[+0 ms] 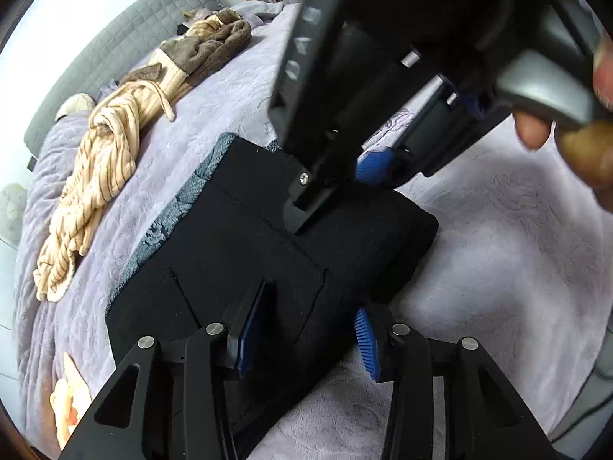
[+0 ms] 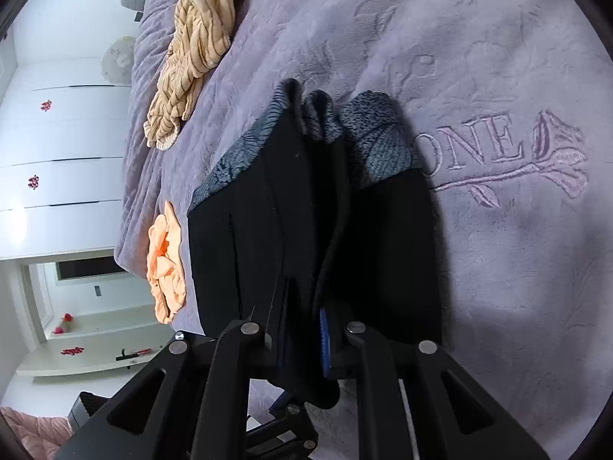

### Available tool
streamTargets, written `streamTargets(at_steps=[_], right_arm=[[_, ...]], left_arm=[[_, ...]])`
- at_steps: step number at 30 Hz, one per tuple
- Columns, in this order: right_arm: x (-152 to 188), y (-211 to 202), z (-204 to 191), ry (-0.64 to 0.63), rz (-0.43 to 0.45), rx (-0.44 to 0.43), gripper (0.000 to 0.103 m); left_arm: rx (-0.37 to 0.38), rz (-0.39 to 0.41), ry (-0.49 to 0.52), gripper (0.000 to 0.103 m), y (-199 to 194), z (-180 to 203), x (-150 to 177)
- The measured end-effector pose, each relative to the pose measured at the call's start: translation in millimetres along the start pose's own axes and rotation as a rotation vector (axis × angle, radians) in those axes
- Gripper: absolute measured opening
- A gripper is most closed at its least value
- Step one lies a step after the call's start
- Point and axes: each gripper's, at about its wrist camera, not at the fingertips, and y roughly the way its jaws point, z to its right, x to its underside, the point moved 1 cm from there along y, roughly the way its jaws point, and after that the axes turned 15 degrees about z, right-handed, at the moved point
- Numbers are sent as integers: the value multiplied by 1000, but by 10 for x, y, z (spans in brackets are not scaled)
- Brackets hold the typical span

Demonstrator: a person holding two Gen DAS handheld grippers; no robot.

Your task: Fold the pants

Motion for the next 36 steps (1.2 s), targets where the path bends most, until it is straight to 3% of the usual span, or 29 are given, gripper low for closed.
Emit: streamTargets(at_steps=[1, 2, 6, 7, 9, 13, 14, 15, 17, 20, 21, 22, 24, 27, 33, 36], right_arm=[[9, 14, 41, 2, 2, 3, 23], [18, -17, 60, -2, 4, 12, 29], [92, -226, 35, -35, 29, 56, 29], [111, -303, 38, -47, 36, 84, 29], [157, -468, 11, -79, 61, 145, 29], [186, -709, -151, -146, 113, 196, 30], [168, -714, -239, -162, 122, 189, 38], [146, -690, -310, -172, 123, 187, 57], [83, -594, -417, -199, 121, 201, 74], [-2, -263, -360, -168, 44, 219, 72], [-15, -164, -289, -132, 18, 212, 47], [-10, -85, -205, -84, -5, 205, 31], [30, -94, -198, -75, -9, 178, 19], [147, -136, -220, -177, -17, 239, 18], [265, -201, -167, -147, 21, 249, 20], [348, -324, -317, -200, 26, 335, 24]], left_arm=[[20, -16, -16, 61, -33, -48, 5], [30, -20, -35, 64, -61, -86, 47], [51, -16, -134, 68, -341, -417, 113], [40, -27, -163, 85, -378, -506, 147], [-11, -48, -236, 101, -399, -728, 229], [-87, -117, -400, 101, -316, -1187, 395], [-87, -142, -440, 101, -261, -1266, 438], [-72, -169, -495, 101, -183, -1360, 492], [-58, -204, -575, 101, -86, -1460, 563], [-69, -233, -622, 101, -19, -1535, 604], [-69, -237, -626, 101, -25, -1516, 626], [-67, -237, -623, 101, -40, -1493, 630], [-50, -259, -604, 101, 9, -1427, 667], [-41, -297, -598, 102, 177, -1356, 819], [-57, -261, -652, 102, 245, -1389, 879], [-44, -255, -672, 102, 284, -1419, 921]])
